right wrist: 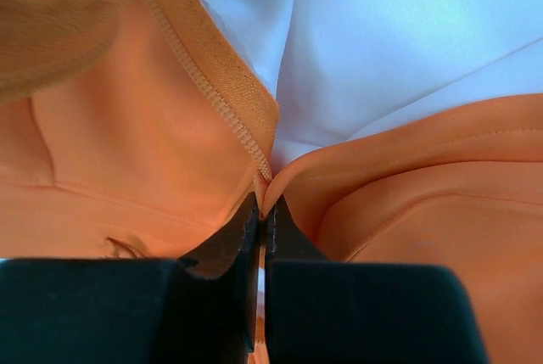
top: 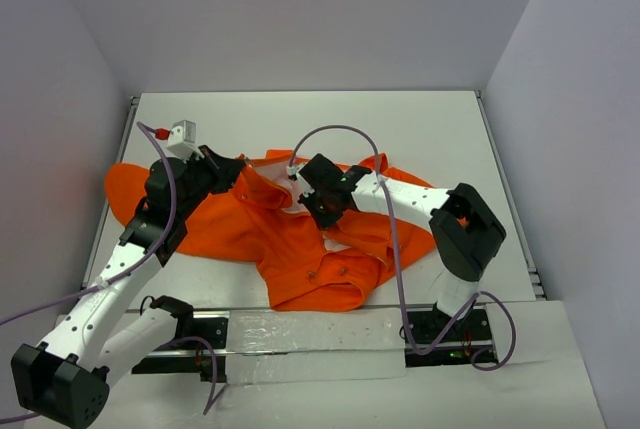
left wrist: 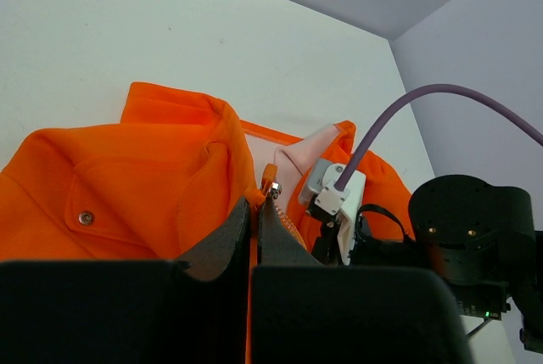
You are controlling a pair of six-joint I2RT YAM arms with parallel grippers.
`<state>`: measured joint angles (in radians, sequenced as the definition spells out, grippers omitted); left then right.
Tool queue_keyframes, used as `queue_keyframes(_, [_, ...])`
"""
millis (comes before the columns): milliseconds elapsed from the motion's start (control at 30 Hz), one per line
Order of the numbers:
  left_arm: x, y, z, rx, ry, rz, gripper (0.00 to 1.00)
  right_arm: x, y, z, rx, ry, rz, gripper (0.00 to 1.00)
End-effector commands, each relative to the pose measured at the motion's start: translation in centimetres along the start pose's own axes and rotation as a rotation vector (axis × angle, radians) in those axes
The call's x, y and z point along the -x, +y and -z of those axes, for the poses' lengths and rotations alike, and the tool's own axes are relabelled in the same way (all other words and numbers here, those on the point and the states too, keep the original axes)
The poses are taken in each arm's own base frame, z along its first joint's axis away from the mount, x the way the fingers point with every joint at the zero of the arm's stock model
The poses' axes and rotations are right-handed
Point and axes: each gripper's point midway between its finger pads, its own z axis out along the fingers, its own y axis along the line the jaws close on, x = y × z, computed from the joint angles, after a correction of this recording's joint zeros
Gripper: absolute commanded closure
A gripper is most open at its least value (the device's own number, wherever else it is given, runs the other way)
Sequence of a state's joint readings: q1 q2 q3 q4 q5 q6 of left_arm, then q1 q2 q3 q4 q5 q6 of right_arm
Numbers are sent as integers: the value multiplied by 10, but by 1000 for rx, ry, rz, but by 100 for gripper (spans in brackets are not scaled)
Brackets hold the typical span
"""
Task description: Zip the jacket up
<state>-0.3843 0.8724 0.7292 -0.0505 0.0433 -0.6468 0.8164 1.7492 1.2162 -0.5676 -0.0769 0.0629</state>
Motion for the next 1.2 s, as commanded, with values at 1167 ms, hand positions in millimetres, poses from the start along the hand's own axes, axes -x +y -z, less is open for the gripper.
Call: queue_keyframes(1167, [-36, -96, 24, -704, 131, -164, 100, 132, 30, 206, 336, -742, 7, 100])
